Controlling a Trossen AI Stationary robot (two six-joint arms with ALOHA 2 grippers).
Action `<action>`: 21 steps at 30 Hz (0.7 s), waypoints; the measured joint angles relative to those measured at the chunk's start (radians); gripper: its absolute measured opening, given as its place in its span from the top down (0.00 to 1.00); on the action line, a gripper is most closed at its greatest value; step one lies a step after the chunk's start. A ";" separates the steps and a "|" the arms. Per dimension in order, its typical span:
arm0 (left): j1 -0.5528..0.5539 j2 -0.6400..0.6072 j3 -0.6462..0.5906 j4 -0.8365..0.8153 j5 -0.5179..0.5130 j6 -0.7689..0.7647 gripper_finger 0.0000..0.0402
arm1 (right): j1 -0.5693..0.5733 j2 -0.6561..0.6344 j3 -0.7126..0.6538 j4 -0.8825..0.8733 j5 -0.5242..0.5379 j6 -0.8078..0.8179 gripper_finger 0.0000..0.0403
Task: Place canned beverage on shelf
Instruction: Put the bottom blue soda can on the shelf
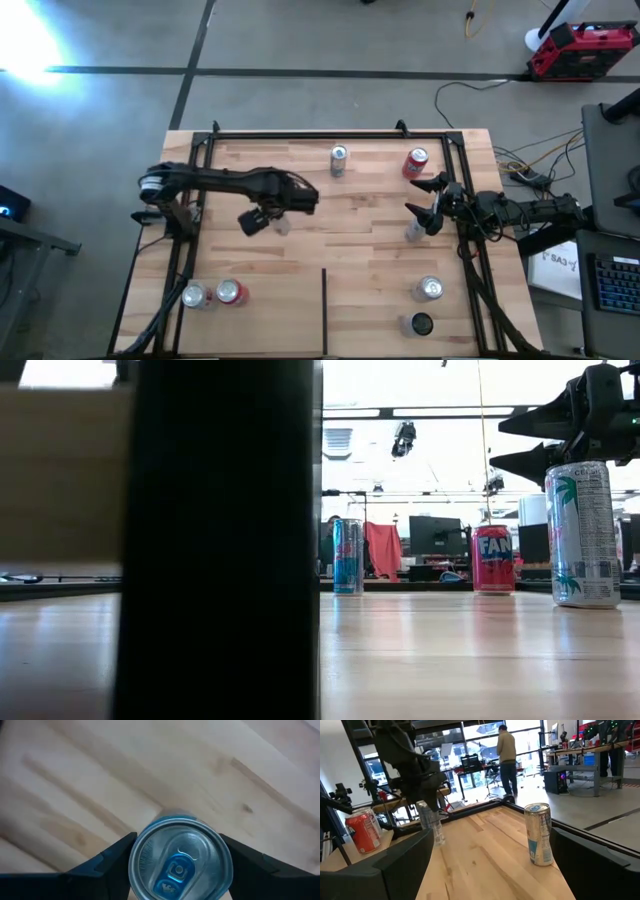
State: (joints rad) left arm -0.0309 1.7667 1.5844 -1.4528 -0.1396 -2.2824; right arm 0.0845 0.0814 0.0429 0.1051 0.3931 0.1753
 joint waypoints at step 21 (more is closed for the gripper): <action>-0.020 -0.002 -0.031 -0.040 0.221 -0.726 0.41 | 0.000 0.000 0.000 -0.001 0.000 -0.002 0.05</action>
State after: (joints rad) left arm -0.0505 1.7645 1.5532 -1.4929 0.0817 -3.0087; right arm 0.0845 0.0814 0.0427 0.1041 0.3927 0.1738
